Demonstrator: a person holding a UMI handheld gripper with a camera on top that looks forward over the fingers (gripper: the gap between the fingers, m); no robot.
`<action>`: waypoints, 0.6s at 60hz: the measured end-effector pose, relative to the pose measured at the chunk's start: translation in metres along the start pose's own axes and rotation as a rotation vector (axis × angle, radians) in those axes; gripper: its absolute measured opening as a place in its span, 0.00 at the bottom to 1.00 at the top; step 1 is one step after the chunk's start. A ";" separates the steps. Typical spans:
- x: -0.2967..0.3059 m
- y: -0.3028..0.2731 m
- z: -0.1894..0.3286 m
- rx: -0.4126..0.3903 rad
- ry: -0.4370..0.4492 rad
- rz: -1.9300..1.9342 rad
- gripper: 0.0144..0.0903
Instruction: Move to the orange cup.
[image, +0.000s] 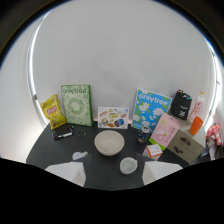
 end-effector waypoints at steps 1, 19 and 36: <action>0.001 0.001 -0.001 -0.002 0.001 0.000 0.94; 0.067 0.039 -0.029 -0.033 0.071 0.018 0.94; 0.207 0.039 -0.028 -0.023 0.166 0.065 0.94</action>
